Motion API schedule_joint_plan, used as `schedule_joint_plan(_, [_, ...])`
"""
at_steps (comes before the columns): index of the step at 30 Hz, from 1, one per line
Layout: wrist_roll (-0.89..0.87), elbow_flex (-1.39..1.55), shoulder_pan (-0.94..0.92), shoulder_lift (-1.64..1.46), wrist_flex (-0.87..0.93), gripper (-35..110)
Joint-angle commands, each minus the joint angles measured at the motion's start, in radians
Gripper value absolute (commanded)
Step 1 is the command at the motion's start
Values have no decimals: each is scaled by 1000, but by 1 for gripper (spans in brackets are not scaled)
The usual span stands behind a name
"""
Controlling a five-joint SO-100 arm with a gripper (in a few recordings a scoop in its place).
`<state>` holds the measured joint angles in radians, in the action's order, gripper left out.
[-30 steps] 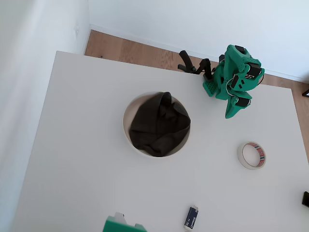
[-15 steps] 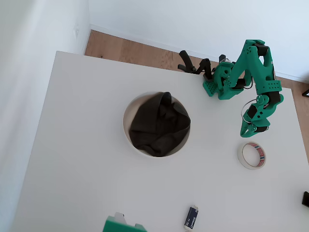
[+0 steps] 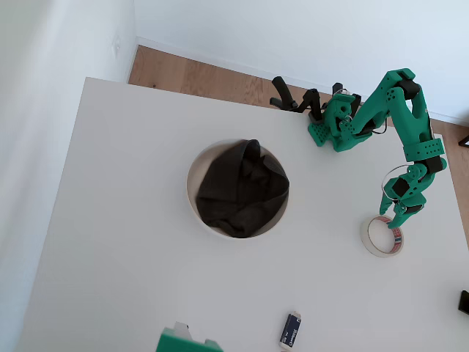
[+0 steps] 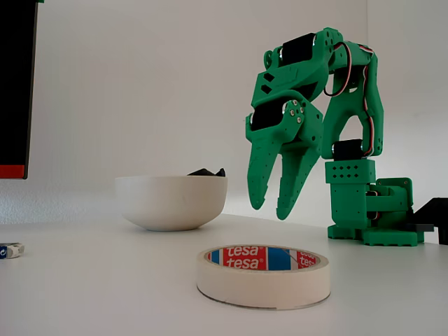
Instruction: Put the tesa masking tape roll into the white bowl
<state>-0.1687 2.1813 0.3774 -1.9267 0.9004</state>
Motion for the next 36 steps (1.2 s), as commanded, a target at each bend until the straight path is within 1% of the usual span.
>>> schedule_joint_plan(1, [-34, -61, 17, 8, 6, 15])
schedule_joint_plan(12, [-83, -60, 32, 66, 2, 15])
schedule_joint_plan(27, [-150, -60, 135, 158, -37, 14])
schedule_joint_plan(36, [-184, -66, 196, 186, -26, 13])
